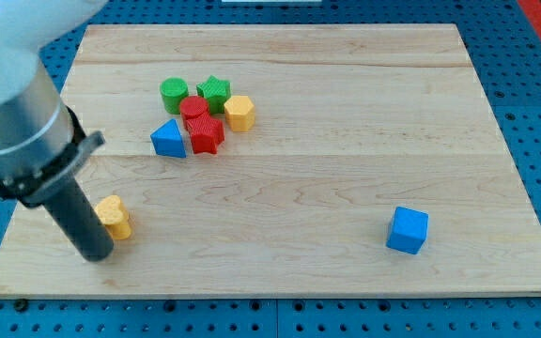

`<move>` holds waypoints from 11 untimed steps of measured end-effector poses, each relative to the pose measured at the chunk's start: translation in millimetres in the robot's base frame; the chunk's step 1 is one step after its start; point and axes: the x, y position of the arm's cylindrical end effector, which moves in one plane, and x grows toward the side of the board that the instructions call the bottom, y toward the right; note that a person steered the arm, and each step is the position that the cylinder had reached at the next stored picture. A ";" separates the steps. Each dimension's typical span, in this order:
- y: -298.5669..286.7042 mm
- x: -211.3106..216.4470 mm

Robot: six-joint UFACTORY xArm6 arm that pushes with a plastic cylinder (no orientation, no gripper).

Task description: Keep yellow heart on left side of blue triangle

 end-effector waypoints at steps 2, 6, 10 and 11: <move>-0.1 -0.4; 12.8 -68.0; -13.4 -118.2; -14.0 -132.9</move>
